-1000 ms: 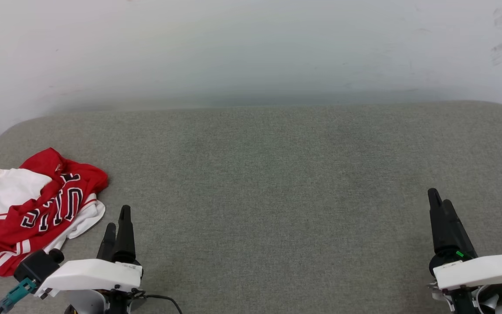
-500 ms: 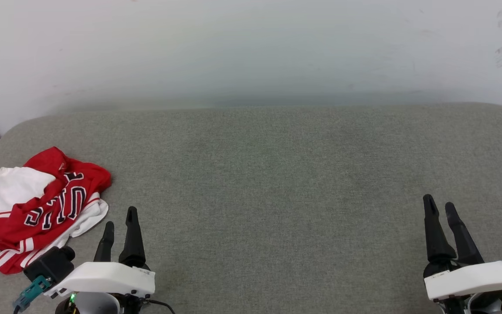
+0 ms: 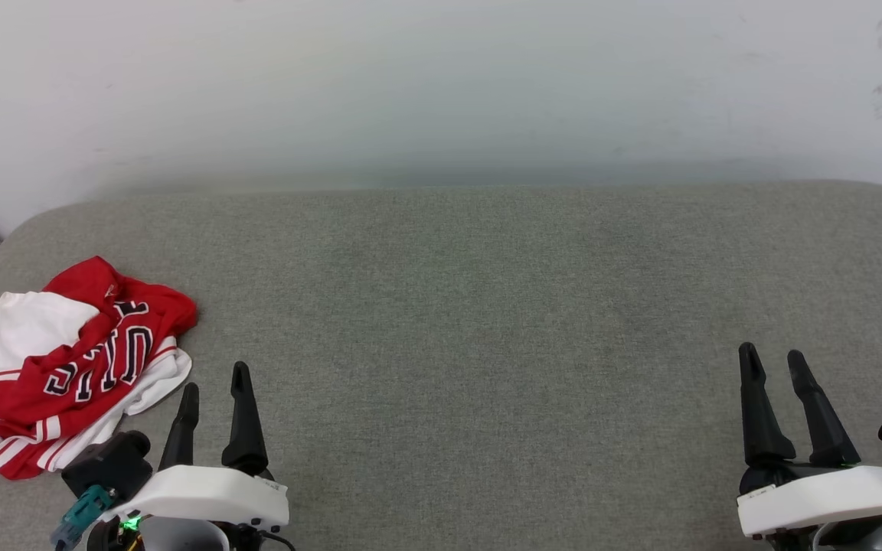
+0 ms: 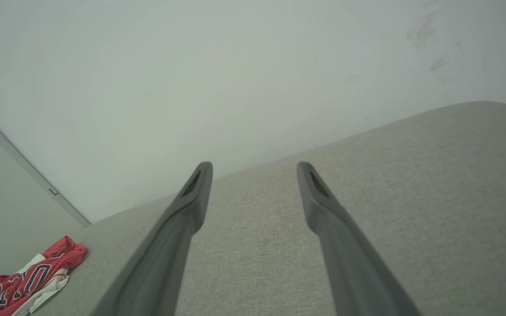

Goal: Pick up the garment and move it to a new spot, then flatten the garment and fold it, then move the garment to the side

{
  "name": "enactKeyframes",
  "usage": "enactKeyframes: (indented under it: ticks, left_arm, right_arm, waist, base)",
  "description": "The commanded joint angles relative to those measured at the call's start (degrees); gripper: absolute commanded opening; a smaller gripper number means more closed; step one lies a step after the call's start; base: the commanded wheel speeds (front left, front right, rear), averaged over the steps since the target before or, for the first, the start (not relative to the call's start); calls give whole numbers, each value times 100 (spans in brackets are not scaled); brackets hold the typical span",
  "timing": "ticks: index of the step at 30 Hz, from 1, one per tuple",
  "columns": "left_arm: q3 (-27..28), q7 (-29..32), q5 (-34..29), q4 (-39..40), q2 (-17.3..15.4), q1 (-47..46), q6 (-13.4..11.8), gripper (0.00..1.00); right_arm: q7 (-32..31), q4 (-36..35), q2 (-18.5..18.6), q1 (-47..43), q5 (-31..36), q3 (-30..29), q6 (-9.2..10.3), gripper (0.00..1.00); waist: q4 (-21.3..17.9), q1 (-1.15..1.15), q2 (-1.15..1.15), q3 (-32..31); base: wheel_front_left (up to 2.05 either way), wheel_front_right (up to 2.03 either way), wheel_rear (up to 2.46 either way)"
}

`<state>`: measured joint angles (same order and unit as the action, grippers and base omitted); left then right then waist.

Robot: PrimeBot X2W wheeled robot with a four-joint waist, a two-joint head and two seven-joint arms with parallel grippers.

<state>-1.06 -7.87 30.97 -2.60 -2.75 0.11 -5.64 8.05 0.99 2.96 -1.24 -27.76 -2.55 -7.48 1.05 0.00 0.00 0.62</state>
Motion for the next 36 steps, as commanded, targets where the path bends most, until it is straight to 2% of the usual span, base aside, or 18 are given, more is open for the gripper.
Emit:
enactKeyframes:
  ticks: [1,19,36]
  left_arm:
    - [-14,-68,-156,84,-14,20,-33,100]
    - [-204,-321,-1177,168,-15,164,-169,100]
    - [-359,-515,-1885,187,-16,278,-239,100]
  right_arm:
    - [50,-94,-6,27,180,19,-2,100]
    - [302,-174,-9,-135,1206,66,-1,100]
    - [496,-192,-12,-263,1798,77,-1,100]
  waist:
    - [2,0,0,-1]
    - [41,0,0,18]
    - [66,0,0,7]
  base:
    - [0,0,0]
    - [0,0,0]
    - [0,0,0]
